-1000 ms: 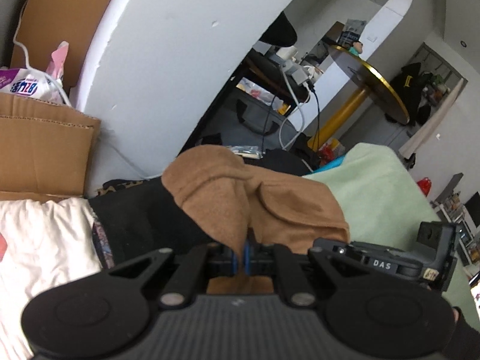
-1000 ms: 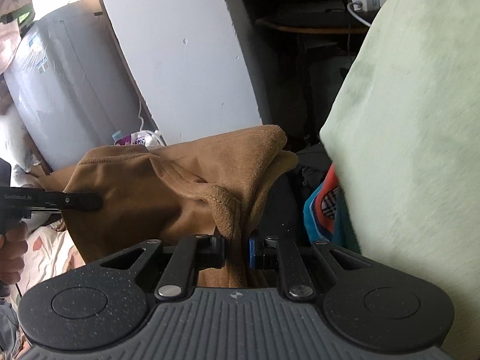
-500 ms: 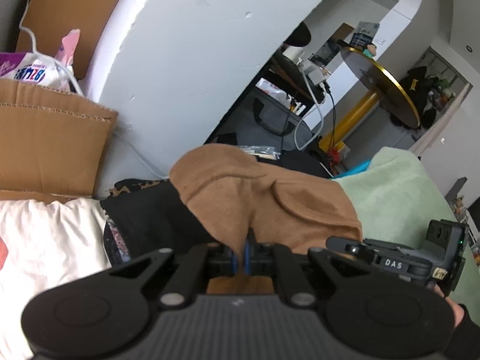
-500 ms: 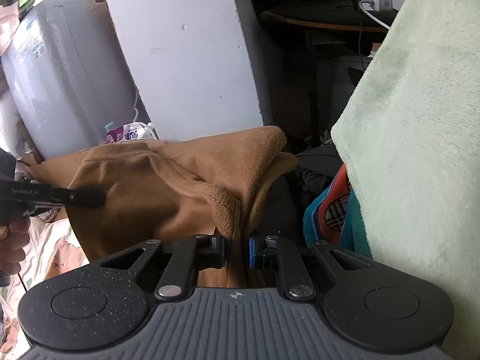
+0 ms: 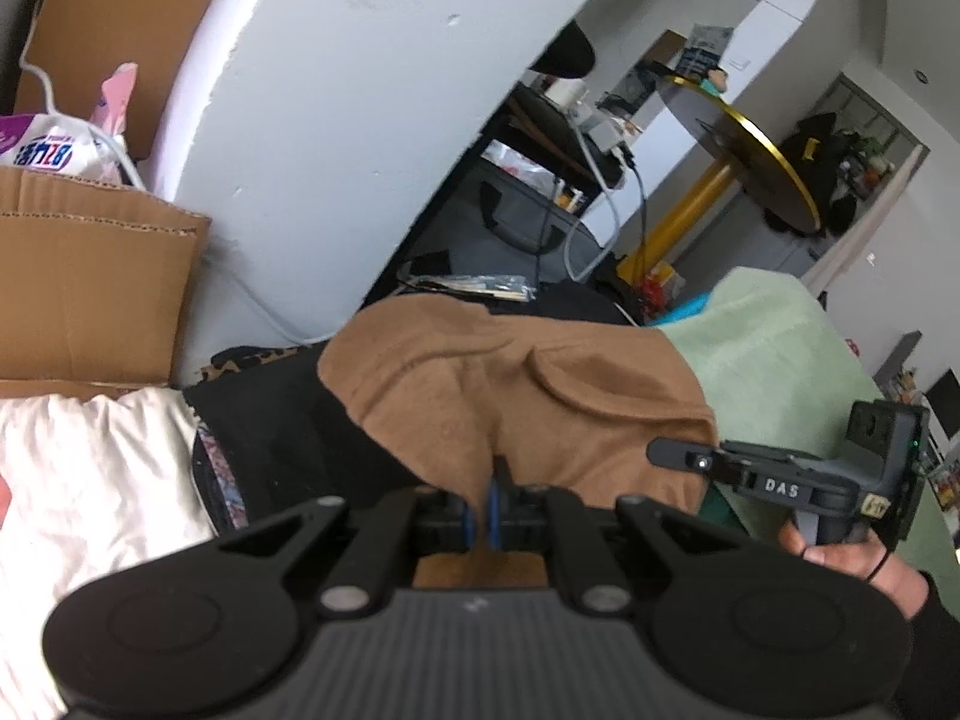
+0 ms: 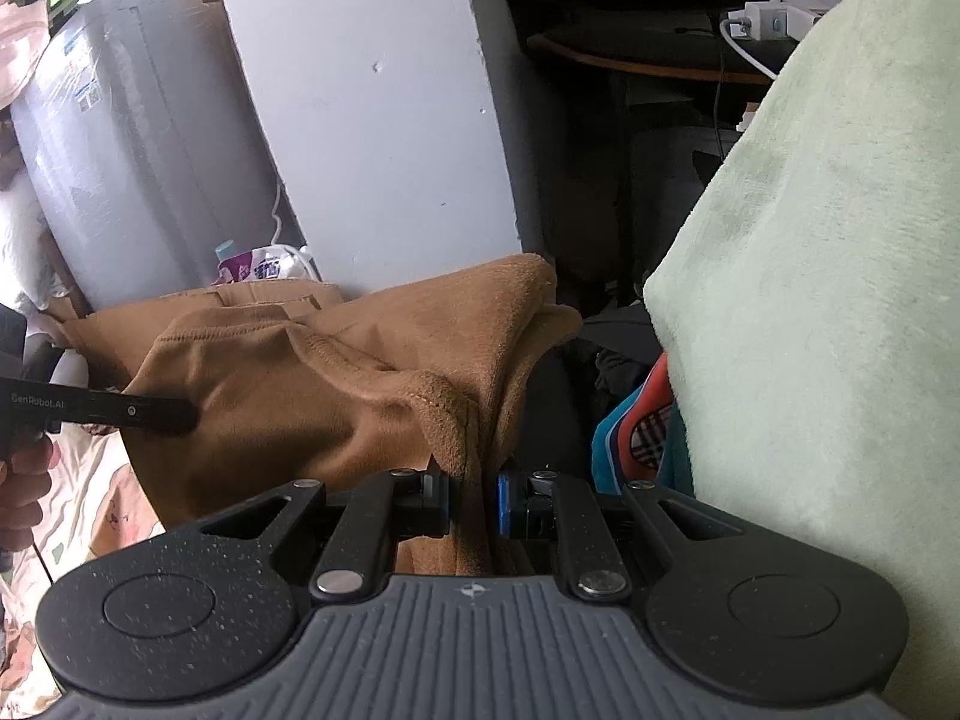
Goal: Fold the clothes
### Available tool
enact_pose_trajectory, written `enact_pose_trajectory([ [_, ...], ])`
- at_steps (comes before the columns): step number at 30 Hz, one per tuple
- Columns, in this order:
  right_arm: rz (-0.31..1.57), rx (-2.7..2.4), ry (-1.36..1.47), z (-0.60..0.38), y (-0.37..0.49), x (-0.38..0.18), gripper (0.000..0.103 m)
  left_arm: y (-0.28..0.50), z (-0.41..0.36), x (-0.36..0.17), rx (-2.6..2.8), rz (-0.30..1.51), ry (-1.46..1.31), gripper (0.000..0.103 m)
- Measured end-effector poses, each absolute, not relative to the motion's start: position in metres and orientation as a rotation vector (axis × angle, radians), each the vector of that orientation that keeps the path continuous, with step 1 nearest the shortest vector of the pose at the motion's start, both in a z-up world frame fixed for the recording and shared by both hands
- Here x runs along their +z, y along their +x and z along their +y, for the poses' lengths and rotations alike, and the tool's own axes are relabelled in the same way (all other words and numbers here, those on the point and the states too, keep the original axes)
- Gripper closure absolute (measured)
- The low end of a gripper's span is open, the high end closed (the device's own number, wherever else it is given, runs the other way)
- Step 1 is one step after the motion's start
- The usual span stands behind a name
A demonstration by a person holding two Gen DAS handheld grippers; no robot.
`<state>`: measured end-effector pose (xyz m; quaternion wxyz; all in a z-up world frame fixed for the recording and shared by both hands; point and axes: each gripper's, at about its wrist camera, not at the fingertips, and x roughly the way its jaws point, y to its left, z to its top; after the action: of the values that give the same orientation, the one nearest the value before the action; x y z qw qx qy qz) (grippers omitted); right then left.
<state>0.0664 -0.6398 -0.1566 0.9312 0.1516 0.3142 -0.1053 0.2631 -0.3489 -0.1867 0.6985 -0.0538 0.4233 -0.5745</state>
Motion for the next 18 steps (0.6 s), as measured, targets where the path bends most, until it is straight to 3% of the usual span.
enact_pose_trajectory([
  [18,0.689,-0.261,0.259,-0.672,0.155,-0.206,0.089,0.333,-0.393,-0.232,-1.138,0.942,-0.110,0.098],
])
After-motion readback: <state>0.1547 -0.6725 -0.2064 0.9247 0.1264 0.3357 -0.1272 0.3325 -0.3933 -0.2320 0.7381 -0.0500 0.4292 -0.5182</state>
